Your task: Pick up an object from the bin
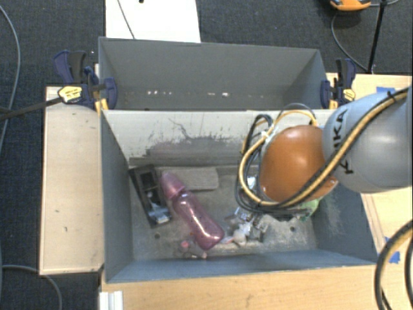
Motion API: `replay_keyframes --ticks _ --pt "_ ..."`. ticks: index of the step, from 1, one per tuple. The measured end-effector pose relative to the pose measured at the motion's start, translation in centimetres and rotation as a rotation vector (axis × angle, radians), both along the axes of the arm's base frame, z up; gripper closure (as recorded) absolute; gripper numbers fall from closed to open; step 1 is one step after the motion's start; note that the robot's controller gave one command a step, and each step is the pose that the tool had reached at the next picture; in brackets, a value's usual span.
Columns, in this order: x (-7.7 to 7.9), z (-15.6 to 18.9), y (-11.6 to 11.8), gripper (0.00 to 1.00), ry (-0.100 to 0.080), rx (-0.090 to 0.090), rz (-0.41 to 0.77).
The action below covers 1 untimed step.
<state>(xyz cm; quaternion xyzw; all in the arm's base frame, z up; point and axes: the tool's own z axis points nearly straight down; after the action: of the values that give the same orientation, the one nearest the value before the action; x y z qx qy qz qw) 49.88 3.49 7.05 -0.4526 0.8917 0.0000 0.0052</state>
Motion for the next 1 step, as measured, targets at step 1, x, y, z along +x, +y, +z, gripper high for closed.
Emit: replay_keyframes --ticks 1 --pt "0.0 0.0 0.0 1.0 0.0 0.0 0.0"
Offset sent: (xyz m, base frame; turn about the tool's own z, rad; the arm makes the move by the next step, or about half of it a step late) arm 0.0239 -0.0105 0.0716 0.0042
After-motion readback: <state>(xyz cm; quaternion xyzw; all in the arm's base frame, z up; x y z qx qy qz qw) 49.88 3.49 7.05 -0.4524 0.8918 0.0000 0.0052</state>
